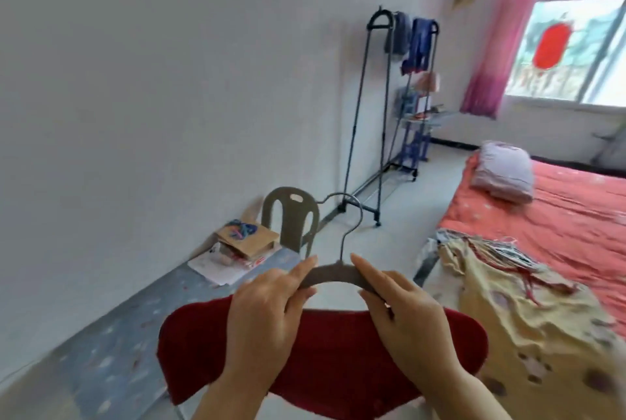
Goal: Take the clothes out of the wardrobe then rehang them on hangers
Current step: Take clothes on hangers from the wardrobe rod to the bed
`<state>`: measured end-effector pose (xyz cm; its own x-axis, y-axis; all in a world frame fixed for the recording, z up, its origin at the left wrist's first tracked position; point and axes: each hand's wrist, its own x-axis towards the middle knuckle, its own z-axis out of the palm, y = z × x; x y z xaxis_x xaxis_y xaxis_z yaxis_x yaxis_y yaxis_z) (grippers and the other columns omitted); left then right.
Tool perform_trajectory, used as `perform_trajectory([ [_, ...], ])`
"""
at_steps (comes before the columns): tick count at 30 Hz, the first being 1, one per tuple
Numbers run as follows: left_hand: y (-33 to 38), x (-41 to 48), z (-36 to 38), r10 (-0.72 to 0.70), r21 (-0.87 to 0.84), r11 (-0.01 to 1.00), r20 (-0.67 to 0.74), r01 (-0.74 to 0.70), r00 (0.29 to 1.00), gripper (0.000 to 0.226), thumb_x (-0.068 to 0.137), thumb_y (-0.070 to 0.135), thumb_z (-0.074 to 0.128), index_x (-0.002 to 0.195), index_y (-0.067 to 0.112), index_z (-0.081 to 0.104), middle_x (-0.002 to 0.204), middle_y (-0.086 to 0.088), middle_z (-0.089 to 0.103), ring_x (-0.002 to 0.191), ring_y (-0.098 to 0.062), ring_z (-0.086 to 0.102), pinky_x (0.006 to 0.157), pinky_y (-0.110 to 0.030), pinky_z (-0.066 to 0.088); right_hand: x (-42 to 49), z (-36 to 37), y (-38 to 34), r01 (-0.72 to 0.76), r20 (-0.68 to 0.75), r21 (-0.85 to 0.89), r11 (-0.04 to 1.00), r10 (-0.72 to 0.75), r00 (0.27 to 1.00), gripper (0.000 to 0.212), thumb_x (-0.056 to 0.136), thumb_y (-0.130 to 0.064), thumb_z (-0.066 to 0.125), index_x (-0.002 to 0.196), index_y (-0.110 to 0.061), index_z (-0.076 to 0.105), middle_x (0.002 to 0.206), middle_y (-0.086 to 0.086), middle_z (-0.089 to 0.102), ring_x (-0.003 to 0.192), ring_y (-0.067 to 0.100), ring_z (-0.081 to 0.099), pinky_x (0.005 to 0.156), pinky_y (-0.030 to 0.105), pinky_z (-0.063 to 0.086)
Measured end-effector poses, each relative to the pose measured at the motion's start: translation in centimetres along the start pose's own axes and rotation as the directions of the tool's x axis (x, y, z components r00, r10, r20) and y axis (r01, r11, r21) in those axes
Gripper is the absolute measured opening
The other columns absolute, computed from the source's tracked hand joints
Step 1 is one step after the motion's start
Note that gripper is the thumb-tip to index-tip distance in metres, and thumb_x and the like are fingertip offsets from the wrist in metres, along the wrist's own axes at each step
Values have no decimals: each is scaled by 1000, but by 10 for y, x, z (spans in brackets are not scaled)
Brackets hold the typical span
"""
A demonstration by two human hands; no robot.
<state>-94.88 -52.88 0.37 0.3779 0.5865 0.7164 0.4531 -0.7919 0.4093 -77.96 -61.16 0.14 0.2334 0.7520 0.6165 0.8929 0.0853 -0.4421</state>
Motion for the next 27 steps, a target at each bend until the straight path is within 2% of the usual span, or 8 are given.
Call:
perform_trajectory([
  [6, 76, 43, 126, 192, -317, 939, 164, -133, 968, 44, 73, 25, 69, 117, 25, 63, 66, 11, 60, 57, -10, 55, 53, -39, 52, -35, -85, 89, -285, -212, -225, 932, 239, 948, 50, 82, -36, 45, 131, -43, 42, 90, -12, 65, 73, 5, 62, 64, 11, 45],
  [10, 144, 50, 195, 293, -485, 861, 233, -150, 927, 47, 65, 12, 81, 108, 26, 70, 72, 8, 67, 59, -10, 59, 55, -37, 51, -73, -140, 127, -458, -340, -318, 830, 351, 872, 53, 82, -36, 42, 133, -47, 33, 100, -12, 66, 85, 10, 65, 72, 20, 50],
  [13, 203, 46, 239, 365, -590, 792, 253, -156, 896, 43, 66, 10, 81, 106, 24, 71, 81, 3, 71, 67, -17, 64, 61, -36, 52, -107, -184, 155, -535, -427, -383, 753, 369, 825, 55, 82, -32, 43, 134, -47, 33, 97, -12, 65, 83, 12, 64, 72, 22, 51],
  [17, 288, 27, 292, 424, -678, 720, 263, -147, 867, 42, 66, 19, 69, 107, 27, 70, 84, 7, 71, 75, -7, 58, 68, -30, 50, -157, -246, 194, -611, -516, -444, 655, 371, 772, 56, 82, -30, 46, 136, -42, 34, 91, -7, 65, 73, 14, 64, 60, 29, 54],
  [20, 355, 9, 332, 455, -711, 689, 275, -139, 847, 41, 67, 24, 64, 108, 27, 70, 89, 3, 72, 86, -9, 53, 72, -22, 42, -197, -297, 233, -648, -554, -466, 602, 372, 744, 60, 80, -22, 57, 134, -40, 38, 88, -8, 63, 71, 14, 63, 58, 27, 54],
  [23, 419, -9, 369, 465, -729, 676, 305, -110, 831, 40, 69, 25, 67, 108, 26, 70, 83, 4, 70, 77, -12, 59, 70, -31, 49, -233, -347, 274, -682, -576, -466, 564, 392, 717, 59, 78, -22, 60, 132, -38, 42, 86, -9, 62, 73, 12, 62, 61, 26, 53],
  [25, 458, -18, 390, 466, -733, 674, 325, -92, 823, 39, 70, 19, 74, 108, 26, 70, 79, 4, 68, 75, -20, 63, 70, -34, 50, -252, -378, 300, -698, -581, -455, 552, 409, 703, 53, 81, -28, 54, 132, -38, 41, 84, -10, 61, 73, 11, 60, 63, 23, 50],
  [27, 490, -24, 408, 452, -728, 682, 340, -73, 825, 38, 70, 21, 72, 108, 27, 70, 80, 4, 69, 75, -19, 64, 70, -33, 49, -264, -406, 324, -699, -573, -465, 544, 417, 706, 50, 83, -34, 45, 132, -38, 41, 81, -11, 59, 71, 10, 58, 64, 21, 47],
])
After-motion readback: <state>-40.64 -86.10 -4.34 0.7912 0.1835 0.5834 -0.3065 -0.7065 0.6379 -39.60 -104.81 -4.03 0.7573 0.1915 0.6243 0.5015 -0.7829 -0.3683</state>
